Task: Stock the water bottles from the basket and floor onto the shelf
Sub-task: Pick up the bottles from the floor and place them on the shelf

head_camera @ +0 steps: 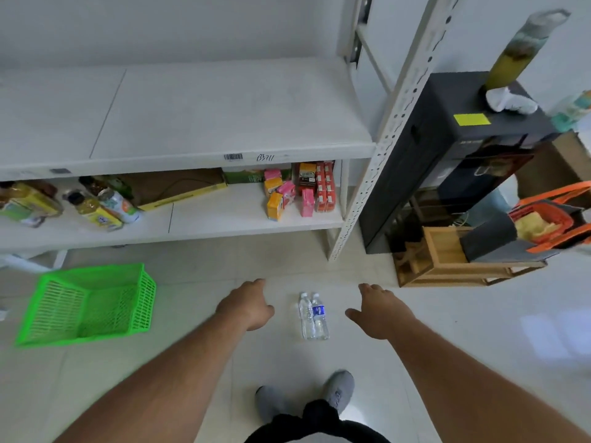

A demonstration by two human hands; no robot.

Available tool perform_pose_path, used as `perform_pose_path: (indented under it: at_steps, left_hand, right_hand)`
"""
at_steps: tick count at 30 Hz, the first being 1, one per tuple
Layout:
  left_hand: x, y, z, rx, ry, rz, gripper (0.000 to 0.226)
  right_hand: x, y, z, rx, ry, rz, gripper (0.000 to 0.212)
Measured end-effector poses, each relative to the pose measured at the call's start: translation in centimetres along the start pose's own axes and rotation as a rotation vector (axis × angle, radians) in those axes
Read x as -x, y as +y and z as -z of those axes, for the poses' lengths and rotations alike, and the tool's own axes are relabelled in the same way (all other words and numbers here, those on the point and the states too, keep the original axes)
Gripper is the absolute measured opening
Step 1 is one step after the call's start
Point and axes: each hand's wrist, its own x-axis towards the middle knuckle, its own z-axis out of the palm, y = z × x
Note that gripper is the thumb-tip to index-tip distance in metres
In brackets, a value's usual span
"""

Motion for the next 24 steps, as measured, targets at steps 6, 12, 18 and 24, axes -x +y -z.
perform_pose_path:
  at_steps: [6,12,18,24]
  left_hand:
    - [-2.9,-3.3,-2.3,0.183,-0.033,0.056,0.081]
    - [-4.7,-4.2,-5.0,0.329,-0.065,0.098,0.080]
    - [-10.2,-4.8,-10.4,0.531,-0.051,0.186,0.077]
    - [-19.6,-4.8,-22.5,0.706,-0.080,0.313,0.077]
  right_hand:
    - [-1.3,-1.0,-0.2,0.062,0.005,-0.015,0.068]
    - [-4.8,-1.3,-1.0,0.052,-0.057,0.011,0.068]
    - [-13.7,0.1,-5.7,0.018,-0.159,0.067,0.069]
    - [-26.5,4.2,-16.9,-0.147,-0.271,0.002,0.079]
